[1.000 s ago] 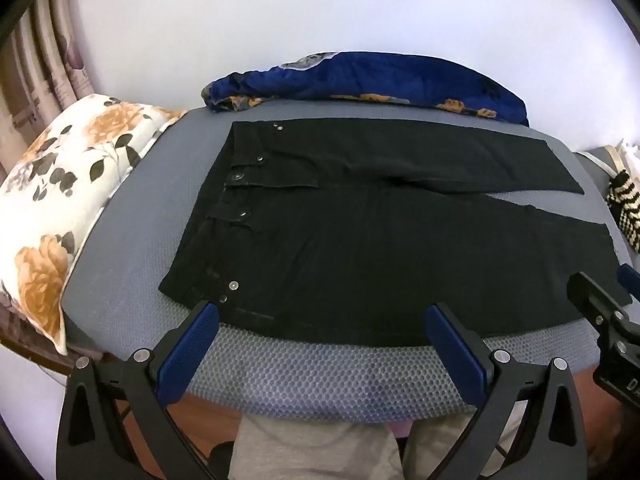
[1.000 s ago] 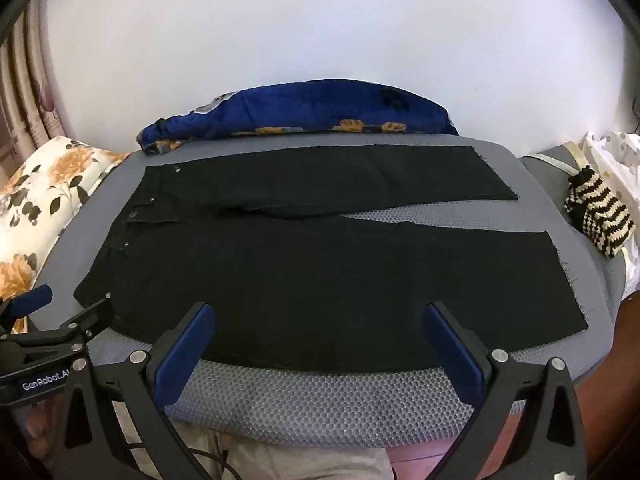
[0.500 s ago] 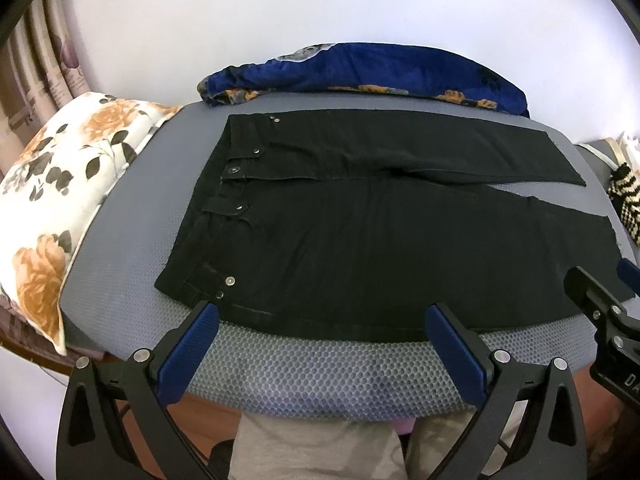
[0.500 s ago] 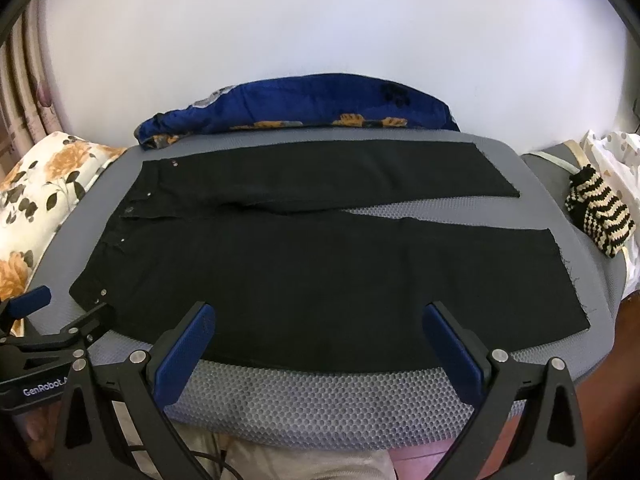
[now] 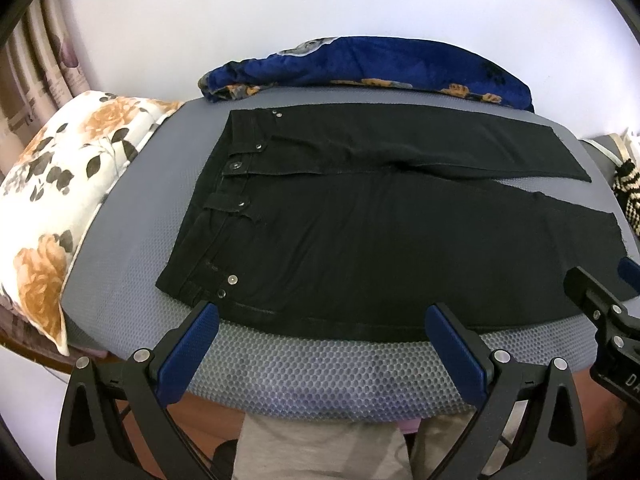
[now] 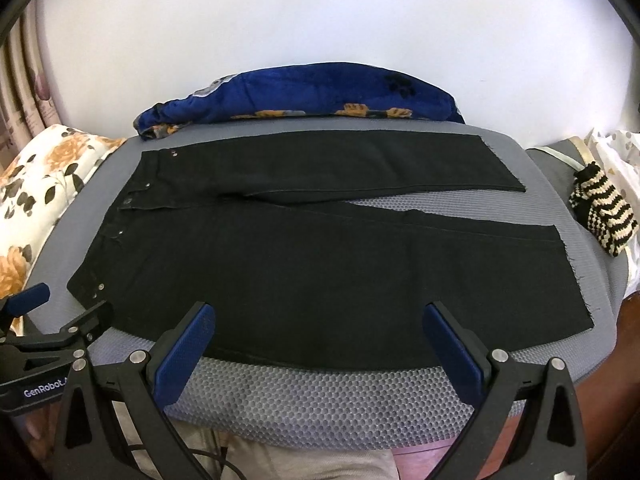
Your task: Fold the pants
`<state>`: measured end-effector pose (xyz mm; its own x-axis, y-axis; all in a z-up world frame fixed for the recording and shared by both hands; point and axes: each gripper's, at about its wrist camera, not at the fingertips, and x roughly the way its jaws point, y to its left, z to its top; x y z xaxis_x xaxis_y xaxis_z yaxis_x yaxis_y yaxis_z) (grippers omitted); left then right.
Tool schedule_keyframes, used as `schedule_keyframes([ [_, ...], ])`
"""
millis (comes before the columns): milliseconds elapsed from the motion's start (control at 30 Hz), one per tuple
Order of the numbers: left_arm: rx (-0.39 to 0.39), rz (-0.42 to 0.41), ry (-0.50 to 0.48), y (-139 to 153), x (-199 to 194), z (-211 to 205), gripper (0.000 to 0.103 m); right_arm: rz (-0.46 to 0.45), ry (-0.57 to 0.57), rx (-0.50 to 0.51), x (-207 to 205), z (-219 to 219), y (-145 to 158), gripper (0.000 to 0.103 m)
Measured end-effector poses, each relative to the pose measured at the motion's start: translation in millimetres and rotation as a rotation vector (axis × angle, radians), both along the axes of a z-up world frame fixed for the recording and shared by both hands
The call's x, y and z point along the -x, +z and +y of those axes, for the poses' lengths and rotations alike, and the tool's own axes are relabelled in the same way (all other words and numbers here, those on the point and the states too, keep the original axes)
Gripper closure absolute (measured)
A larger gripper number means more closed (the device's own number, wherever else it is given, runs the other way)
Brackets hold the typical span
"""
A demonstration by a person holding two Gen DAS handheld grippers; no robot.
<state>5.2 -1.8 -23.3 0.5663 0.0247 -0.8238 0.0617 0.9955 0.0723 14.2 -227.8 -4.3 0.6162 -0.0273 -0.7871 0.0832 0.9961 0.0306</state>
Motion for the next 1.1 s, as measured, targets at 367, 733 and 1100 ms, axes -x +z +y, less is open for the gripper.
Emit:
schedule_keyframes([
  [367, -0.014, -0.004, -0.005, 0.1, -1.2, -1.4, 0.001, 0.006, -0.007, 0.006, -2.8, 3.5, -1.7, 0.0],
  [733, -0.012, 0.006, -0.006, -1.4, -3.3, -3.5, 0.001, 0.012, -0.013, 0.002, -4.8, 0.8, -4.7, 0.0],
  [1100, -0.002, 0.022, -0.002, -4.6, -9.0, -3.6, 0.001, 0.016, -0.021, -0.003, -6.5, -1.1, -5.7, 0.0],
])
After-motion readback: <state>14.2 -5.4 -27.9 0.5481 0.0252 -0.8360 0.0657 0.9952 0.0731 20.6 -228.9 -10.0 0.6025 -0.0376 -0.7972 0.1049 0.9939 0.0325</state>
